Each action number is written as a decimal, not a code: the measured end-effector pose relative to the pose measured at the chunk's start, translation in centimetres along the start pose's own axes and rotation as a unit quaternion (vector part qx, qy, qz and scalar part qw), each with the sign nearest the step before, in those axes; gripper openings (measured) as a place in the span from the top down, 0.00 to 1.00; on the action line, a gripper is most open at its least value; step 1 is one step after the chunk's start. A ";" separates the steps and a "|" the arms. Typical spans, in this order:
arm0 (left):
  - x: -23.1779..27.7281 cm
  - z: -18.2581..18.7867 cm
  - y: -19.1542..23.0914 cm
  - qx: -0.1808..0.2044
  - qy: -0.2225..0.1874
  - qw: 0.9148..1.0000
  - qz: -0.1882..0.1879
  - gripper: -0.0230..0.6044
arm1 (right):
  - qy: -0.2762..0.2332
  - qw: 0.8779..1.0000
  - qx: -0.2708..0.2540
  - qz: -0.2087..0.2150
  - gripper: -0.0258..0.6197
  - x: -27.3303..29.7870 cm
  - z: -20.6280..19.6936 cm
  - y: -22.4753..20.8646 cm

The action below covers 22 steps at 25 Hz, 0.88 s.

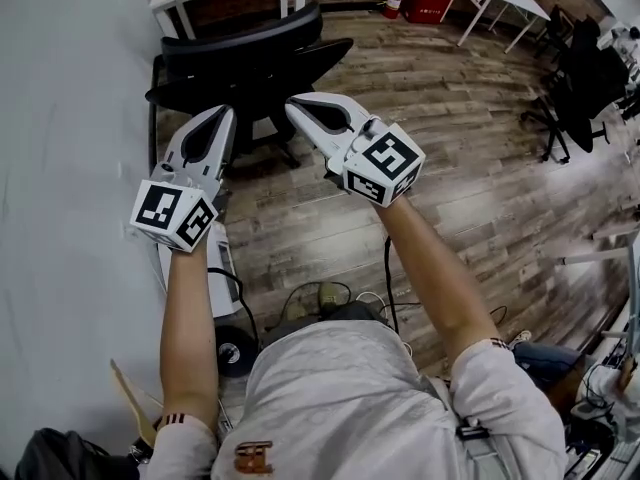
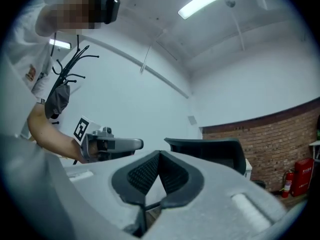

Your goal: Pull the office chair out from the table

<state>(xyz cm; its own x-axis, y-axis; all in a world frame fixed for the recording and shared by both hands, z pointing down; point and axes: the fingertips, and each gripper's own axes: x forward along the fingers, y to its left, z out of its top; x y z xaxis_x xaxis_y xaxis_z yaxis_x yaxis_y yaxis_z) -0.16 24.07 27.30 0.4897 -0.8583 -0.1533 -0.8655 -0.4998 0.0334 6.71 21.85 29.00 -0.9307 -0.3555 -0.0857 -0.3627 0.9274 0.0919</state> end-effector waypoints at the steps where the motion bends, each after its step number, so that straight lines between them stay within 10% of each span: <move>1: 0.2 -0.2 -0.3 -0.003 0.001 1.000 0.000 0.96 | -0.001 1.000 0.001 0.004 0.96 -0.1 -0.2 0.1; 22: 0.4 -0.6 -2.7 0.012 0.005 1.000 0.000 0.96 | -0.004 0.999 -0.005 0.035 0.96 -0.3 0.0 1.4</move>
<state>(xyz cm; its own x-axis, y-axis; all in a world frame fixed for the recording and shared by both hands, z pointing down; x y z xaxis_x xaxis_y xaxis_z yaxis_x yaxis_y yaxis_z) 2.40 24.99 27.75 0.4907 -0.8593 -0.1443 -0.8676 -0.4971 0.0095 6.46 23.28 29.14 -0.9537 -0.2877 -0.0875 -0.2962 0.9491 0.1073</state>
